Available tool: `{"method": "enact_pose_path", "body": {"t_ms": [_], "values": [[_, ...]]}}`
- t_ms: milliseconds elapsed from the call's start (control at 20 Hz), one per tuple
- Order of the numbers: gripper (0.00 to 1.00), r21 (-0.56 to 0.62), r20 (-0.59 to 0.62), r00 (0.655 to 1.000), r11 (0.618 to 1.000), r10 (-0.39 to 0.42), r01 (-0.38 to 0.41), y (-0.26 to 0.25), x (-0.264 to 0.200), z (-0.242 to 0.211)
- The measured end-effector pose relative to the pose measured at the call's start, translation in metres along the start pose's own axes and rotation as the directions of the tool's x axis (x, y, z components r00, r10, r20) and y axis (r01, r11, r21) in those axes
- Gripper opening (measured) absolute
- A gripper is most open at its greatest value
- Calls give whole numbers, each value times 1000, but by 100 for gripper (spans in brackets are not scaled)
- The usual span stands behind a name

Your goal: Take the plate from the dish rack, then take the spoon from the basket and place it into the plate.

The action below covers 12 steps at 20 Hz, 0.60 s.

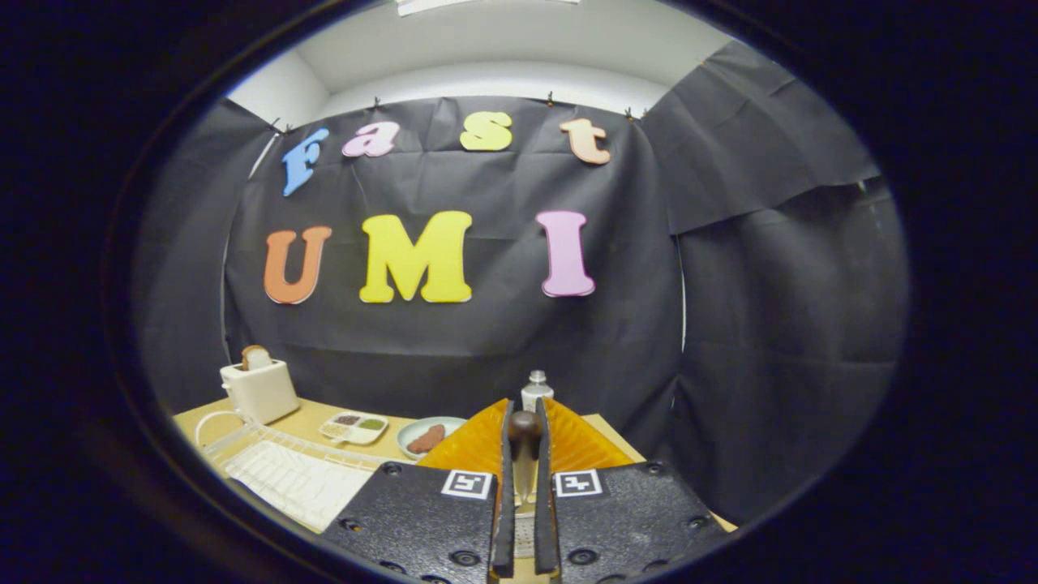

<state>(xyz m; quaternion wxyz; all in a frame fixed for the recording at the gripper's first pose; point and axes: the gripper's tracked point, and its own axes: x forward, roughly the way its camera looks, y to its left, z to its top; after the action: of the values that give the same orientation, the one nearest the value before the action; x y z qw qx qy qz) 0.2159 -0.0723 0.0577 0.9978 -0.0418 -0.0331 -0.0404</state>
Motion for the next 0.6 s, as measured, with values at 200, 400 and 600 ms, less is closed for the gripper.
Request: {"method": "enact_pose_path", "body": {"t_ms": [200, 400, 600], "values": [[15, -34, -22, 995, 995, 98, -99, 53, -46, -2], [15, -57, -81, 972, 972, 221, -226, 111, -99, -34], [15, -44, -167, 932, 942, 323, -334, 161, -132, -88]]}}
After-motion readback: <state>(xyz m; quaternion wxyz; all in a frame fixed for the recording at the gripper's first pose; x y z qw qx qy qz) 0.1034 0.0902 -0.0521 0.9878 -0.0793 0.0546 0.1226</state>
